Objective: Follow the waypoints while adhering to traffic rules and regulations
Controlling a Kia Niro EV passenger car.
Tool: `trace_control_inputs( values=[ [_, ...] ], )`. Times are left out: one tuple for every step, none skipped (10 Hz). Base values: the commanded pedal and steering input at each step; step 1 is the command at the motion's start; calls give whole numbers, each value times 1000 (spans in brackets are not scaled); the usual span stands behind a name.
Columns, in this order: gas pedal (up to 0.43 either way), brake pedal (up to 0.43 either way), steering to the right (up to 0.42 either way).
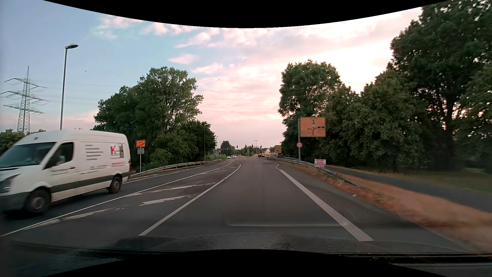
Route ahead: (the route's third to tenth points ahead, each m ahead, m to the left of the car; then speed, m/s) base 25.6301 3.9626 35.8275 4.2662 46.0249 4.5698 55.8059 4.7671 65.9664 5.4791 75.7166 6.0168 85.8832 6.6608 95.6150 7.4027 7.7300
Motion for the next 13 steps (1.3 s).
trace_control_inputs(
  values=[
    [197,0,-5],
    [197,0,-5],
    [197,0,-4],
    [197,0,-2],
    [197,0,-2],
    [197,0,-2],
    [197,0,-2],
    [197,0,-1],
    [197,0,-1],
    [197,0,0],
    [197,0,1],
    [197,0,2],
    [197,0,4]
  ],
)
